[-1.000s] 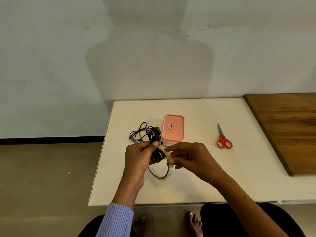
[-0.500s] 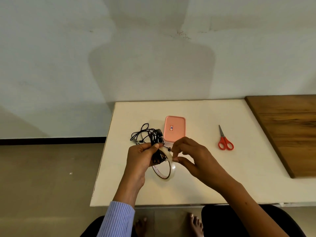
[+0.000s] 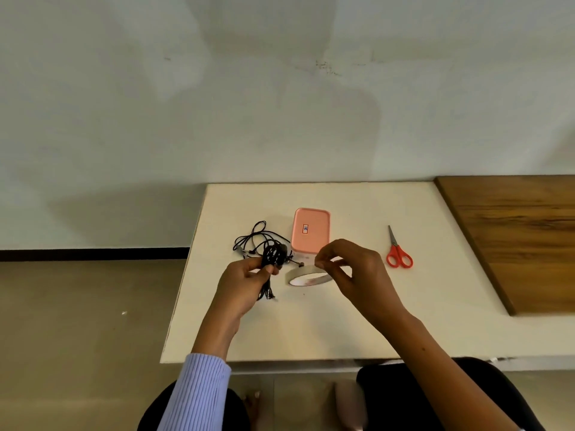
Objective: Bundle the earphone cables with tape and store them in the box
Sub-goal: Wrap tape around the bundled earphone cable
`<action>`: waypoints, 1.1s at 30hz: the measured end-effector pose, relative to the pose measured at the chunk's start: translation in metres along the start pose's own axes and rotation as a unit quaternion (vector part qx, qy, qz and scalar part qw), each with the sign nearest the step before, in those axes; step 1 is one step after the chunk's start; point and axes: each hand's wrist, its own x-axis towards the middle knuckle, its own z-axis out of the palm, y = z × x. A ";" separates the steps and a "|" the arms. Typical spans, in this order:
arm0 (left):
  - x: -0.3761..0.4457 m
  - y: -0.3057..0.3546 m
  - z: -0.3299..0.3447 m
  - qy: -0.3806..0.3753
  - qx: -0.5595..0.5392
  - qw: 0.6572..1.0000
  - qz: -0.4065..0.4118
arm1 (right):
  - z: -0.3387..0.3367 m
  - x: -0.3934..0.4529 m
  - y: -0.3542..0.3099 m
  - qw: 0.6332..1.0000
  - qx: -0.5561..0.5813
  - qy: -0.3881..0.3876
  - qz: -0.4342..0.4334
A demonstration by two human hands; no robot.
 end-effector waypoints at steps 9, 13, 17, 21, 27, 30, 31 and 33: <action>-0.016 0.017 0.017 -0.122 -0.087 0.980 0.133 | -0.006 0.003 -0.004 1.000 -0.010 -0.002 0.002; -0.015 0.020 0.019 -0.121 -0.103 0.977 0.140 | -0.004 0.003 -0.005 1.000 0.002 0.018 -0.007; -0.013 0.021 0.017 -0.118 -0.101 0.976 0.150 | -0.003 0.003 -0.006 0.999 0.005 0.046 -0.022; -0.012 0.021 0.018 -0.128 -0.107 0.976 0.141 | 0.000 0.005 -0.002 0.998 -0.017 0.054 -0.034; -0.010 0.019 0.020 -0.142 -0.118 0.976 0.119 | 0.003 0.008 0.003 0.998 -0.027 0.051 -0.025; -0.008 0.018 0.019 -0.146 -0.122 0.976 0.105 | 0.004 0.009 0.006 0.999 0.015 0.034 -0.010; -0.007 0.017 0.018 -0.148 -0.123 0.976 0.100 | 0.004 0.009 0.006 0.999 0.031 0.029 -0.004; -0.006 0.016 0.017 -0.149 -0.117 0.978 0.092 | 0.005 0.010 0.006 0.997 0.065 0.021 0.020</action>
